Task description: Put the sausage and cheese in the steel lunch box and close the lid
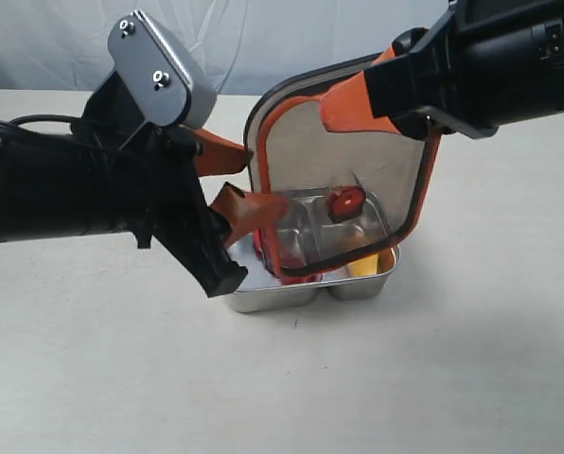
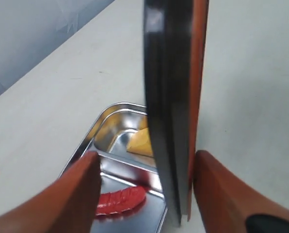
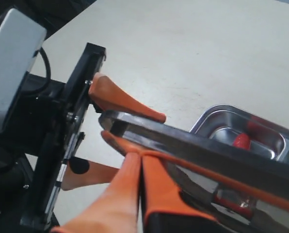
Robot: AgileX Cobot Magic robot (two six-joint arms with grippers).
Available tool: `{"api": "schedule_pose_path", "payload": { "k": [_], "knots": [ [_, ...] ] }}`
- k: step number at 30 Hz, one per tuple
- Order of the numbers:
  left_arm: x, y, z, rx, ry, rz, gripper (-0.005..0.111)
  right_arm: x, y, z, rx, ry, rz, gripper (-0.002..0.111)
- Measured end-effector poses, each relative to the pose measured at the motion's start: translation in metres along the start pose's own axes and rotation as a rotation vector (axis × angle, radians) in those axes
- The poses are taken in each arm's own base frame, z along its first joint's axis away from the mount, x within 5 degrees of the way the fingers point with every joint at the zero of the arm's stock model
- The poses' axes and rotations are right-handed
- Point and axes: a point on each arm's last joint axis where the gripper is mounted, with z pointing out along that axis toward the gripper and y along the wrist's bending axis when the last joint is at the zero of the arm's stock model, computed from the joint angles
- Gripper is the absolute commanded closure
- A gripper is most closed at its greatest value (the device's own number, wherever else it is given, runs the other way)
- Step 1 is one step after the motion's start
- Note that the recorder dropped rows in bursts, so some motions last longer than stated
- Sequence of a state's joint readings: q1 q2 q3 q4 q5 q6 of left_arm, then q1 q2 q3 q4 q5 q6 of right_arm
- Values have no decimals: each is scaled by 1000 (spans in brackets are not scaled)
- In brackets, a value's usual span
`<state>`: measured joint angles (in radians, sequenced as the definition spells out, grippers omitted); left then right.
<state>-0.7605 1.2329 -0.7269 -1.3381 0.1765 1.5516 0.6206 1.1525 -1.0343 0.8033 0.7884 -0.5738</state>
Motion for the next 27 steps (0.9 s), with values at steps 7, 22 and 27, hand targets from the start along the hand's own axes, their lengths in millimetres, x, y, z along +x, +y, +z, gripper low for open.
{"api": "schedule_pose_path", "payload": {
  "k": [7, 22, 27],
  "knots": [
    [-9, -2, -1, 41, -34, -28, 84, -1, 6, 0, -71, -13, 12, 109],
    [-6, 10, -1, -97, 3, 216, 106, 4, 7, -13, 11, 28, 98, 109],
    [-5, 20, -3, -221, 3, 252, 107, 13, -11, -27, 281, 75, 184, 109]
  ]
}}
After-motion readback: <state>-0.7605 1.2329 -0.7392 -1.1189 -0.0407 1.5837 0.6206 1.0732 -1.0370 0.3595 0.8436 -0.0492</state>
